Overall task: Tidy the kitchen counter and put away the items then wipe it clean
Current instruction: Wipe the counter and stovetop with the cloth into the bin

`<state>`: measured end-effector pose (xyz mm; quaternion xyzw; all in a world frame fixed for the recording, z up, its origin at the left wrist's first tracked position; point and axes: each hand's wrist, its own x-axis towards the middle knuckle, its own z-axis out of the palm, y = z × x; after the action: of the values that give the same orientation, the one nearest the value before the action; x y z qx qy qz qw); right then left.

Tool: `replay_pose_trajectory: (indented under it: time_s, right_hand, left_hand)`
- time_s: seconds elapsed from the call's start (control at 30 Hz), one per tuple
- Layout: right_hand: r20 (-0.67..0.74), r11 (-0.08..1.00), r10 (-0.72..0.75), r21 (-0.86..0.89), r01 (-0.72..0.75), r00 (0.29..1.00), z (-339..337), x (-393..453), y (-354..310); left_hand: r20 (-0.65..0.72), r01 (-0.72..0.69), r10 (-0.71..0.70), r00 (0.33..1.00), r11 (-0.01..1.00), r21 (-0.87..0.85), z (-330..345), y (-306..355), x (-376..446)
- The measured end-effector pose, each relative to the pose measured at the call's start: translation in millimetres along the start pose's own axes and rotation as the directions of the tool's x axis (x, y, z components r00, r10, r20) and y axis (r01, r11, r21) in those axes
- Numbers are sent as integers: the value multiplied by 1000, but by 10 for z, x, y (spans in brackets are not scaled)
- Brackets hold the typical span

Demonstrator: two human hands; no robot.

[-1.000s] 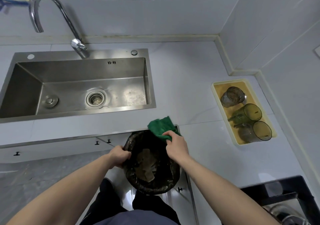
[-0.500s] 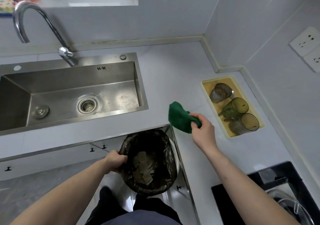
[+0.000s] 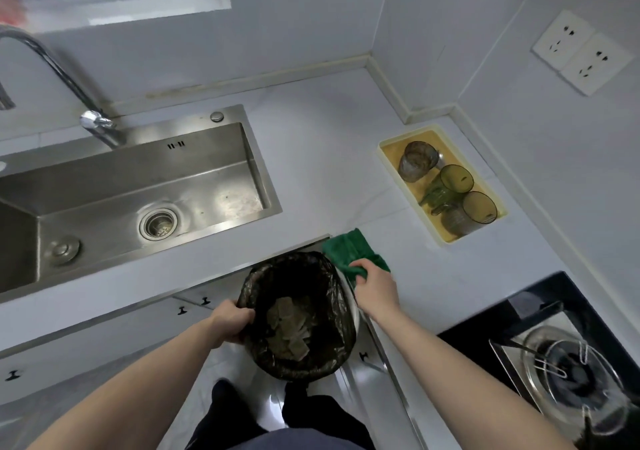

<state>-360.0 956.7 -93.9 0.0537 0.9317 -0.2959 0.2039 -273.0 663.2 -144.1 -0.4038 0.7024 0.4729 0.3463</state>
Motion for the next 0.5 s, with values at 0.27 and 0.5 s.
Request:
replay_pose_trajectory:
  time_s: [0.27, 0.5]
  right_hand:
    - [131, 976, -208, 100, 196, 969, 373, -614, -429]
    - [-89, 938, -154, 298, 174, 984, 283, -1124, -374]
  left_hand:
    - [3, -44, 44, 999, 999, 30, -34, -8, -115]
    - [-16, -113, 114, 993, 992, 64, -157, -157, -219]
